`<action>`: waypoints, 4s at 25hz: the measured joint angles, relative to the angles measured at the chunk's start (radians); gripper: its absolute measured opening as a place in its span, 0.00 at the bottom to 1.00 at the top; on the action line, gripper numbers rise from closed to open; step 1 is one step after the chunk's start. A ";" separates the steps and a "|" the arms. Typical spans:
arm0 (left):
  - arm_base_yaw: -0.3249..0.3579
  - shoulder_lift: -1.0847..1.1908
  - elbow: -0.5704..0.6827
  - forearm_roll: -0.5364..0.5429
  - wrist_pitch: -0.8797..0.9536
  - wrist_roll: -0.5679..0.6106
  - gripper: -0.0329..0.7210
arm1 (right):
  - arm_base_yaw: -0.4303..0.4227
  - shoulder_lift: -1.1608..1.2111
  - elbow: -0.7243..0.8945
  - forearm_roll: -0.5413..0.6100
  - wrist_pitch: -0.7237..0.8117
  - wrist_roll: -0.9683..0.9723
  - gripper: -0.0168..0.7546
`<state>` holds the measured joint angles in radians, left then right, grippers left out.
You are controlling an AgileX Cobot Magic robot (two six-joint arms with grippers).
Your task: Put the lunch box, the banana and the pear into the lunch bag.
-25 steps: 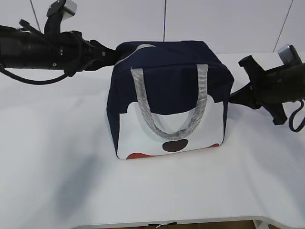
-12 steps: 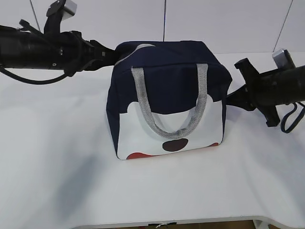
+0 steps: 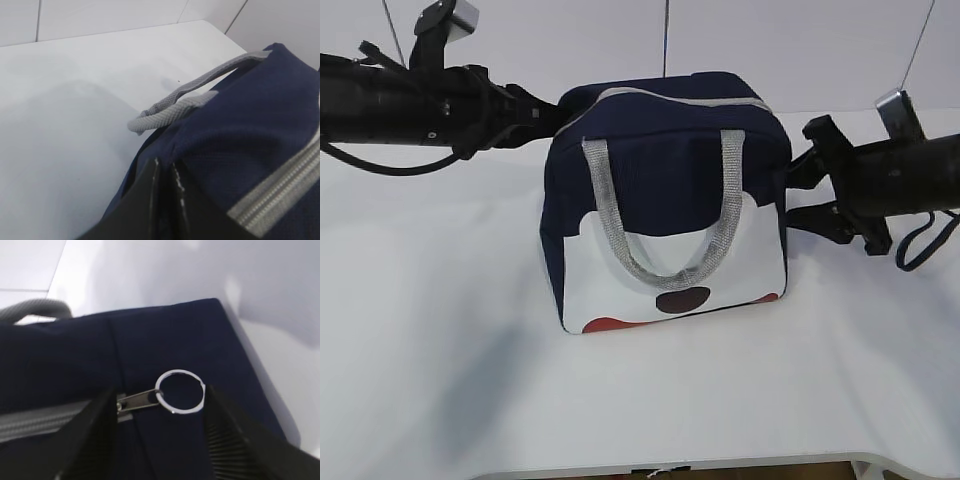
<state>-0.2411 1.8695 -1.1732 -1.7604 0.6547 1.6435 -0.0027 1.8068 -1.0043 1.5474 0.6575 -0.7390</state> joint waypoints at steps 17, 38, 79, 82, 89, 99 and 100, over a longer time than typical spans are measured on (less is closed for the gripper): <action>0.000 0.000 0.000 0.008 -0.002 0.000 0.03 | -0.122 -0.017 -0.143 -0.422 0.290 -0.153 0.62; 0.001 0.000 0.000 0.167 0.072 0.058 0.17 | -0.124 -0.051 -0.474 -0.830 0.555 -0.186 0.62; 0.180 -0.344 -0.080 1.475 0.046 -0.524 0.41 | -0.121 -0.289 -0.474 -0.850 0.569 -0.101 0.62; 0.180 -0.372 -0.080 1.526 0.044 -0.632 0.41 | -0.110 -0.316 -0.474 -0.858 0.569 -0.095 0.62; 0.180 -0.440 -0.080 1.575 0.044 -0.862 0.41 | -0.027 -0.391 -0.474 -0.976 0.581 -0.076 0.62; 0.180 -0.570 -0.080 1.507 0.076 -1.014 0.41 | 0.114 -0.484 -0.474 -1.098 0.590 -0.061 0.62; 0.180 -0.586 -0.080 1.486 0.085 -1.019 0.41 | 0.117 -0.495 -0.474 -1.100 0.590 -0.056 0.62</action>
<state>-0.0607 1.2838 -1.2536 -0.2739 0.7402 0.6247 0.1139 1.3123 -1.4781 0.4476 1.2474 -0.7955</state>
